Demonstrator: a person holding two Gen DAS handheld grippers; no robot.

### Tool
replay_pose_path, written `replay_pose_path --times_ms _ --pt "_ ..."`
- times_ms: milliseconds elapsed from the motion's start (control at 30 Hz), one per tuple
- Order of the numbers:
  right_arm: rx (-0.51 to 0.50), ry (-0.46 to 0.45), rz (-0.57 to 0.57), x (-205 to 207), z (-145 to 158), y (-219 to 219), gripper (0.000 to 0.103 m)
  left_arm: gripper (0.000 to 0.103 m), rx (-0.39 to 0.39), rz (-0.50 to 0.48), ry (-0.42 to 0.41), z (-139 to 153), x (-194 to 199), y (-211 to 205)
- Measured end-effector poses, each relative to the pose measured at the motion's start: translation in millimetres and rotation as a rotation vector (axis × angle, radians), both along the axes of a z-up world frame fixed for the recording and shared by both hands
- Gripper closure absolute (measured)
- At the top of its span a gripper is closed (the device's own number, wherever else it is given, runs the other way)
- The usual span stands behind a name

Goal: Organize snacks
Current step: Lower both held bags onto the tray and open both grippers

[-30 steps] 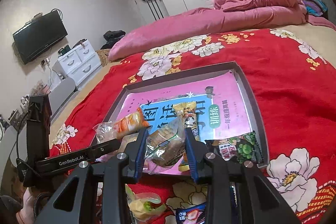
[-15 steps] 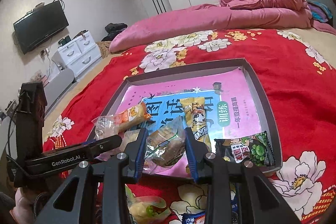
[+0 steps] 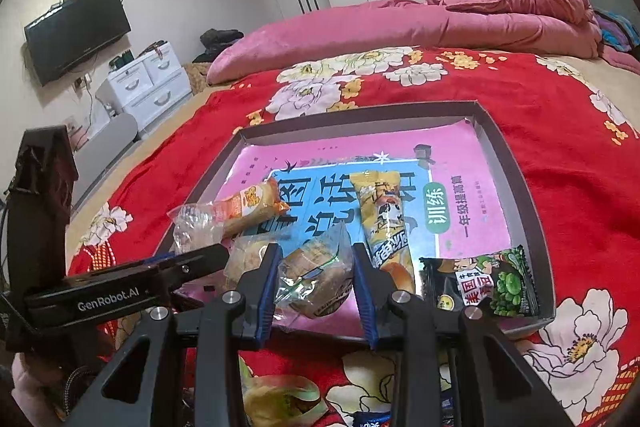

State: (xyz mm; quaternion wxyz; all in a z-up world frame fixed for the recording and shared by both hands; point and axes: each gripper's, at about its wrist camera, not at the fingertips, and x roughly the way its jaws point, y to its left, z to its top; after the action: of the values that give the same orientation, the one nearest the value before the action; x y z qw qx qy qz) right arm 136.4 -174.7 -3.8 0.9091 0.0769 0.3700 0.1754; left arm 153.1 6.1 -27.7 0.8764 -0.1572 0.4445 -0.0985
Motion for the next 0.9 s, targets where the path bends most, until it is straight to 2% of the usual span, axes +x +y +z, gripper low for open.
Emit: replay_pose_path --times_ms 900 --pt "-0.032 0.042 -0.030 1.7 -9.3 -8.9 0.066 0.061 0.011 0.010 -0.001 -0.5 -0.4 5.6"
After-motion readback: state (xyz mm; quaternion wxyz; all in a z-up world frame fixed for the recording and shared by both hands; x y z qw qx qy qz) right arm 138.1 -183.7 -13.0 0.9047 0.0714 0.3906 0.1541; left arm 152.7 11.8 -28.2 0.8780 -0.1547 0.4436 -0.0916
